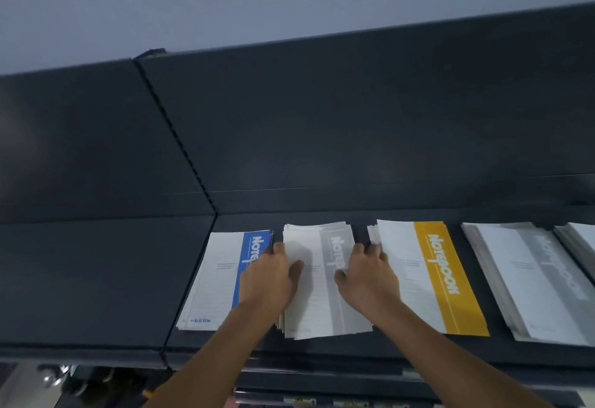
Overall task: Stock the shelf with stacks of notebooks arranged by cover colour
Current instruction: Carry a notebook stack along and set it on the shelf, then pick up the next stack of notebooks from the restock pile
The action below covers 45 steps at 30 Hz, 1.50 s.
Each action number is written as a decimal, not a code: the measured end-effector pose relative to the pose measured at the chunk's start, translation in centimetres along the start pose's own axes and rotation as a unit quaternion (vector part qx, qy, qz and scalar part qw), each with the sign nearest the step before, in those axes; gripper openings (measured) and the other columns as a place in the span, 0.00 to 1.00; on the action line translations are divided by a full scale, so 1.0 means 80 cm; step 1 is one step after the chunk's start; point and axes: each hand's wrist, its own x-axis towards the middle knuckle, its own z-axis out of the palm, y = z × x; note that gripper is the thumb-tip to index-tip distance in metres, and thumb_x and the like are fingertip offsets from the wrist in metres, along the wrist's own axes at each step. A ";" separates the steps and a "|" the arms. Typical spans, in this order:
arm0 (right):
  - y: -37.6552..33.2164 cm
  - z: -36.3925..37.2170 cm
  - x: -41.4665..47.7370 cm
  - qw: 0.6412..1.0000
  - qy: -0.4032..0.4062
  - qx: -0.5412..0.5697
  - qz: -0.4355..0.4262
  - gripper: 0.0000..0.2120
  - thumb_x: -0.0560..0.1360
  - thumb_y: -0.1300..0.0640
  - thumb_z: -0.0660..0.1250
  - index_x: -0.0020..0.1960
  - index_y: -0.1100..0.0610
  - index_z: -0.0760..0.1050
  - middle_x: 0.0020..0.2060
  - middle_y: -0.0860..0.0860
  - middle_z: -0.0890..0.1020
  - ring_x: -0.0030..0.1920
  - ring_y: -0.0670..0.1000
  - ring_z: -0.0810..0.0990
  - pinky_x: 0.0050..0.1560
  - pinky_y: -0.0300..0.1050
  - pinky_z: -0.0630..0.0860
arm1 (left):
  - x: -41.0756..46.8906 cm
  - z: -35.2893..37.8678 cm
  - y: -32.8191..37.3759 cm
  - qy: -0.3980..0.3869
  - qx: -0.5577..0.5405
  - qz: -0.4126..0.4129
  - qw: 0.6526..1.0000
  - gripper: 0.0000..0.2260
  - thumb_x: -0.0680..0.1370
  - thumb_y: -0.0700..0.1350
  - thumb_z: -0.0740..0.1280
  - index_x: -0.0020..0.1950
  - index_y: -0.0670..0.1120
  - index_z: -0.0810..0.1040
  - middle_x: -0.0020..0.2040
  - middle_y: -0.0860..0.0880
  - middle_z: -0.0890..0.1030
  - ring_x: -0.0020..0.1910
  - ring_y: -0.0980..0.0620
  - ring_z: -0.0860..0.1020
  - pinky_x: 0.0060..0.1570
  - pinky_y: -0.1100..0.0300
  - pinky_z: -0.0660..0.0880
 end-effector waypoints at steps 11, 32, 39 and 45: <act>-0.046 0.006 0.014 0.990 0.041 -0.051 -0.123 0.19 0.78 0.49 0.65 0.65 0.57 0.72 0.60 0.54 0.73 0.61 0.55 0.71 0.53 0.46 0.77 | 0.002 -0.025 -0.046 0.022 -0.033 0.004 0.999 0.15 0.82 0.55 0.61 0.66 0.50 0.73 0.50 0.51 0.81 0.42 0.49 0.77 0.39 0.56 0.71; -0.420 0.127 -0.027 0.927 -0.072 -0.031 -0.368 0.14 0.81 0.48 0.61 0.65 0.50 0.72 0.60 0.47 0.74 0.62 0.51 0.73 0.53 0.49 0.76 | -0.071 -0.152 -0.420 0.080 -0.088 -0.153 0.981 0.14 0.81 0.51 0.60 0.65 0.52 0.75 0.57 0.53 0.79 0.52 0.45 0.80 0.49 0.48 0.79; -0.566 0.203 -0.068 0.903 -0.085 -0.029 -0.420 0.11 0.81 0.48 0.62 0.62 0.48 0.73 0.58 0.45 0.75 0.52 0.49 0.77 0.43 0.46 0.71 | -0.114 -0.177 -0.577 0.104 -0.085 -0.199 0.971 0.14 0.81 0.52 0.59 0.65 0.52 0.75 0.57 0.54 0.79 0.50 0.48 0.80 0.45 0.53 0.78; -0.674 0.245 -0.104 0.887 -0.078 -0.044 -0.453 0.11 0.80 0.48 0.62 0.61 0.48 0.74 0.52 0.44 0.77 0.43 0.50 0.74 0.40 0.46 0.69 | -0.151 -0.213 -0.677 0.104 -0.073 -0.251 0.960 0.15 0.80 0.50 0.59 0.65 0.51 0.75 0.58 0.52 0.80 0.54 0.46 0.80 0.50 0.49 0.79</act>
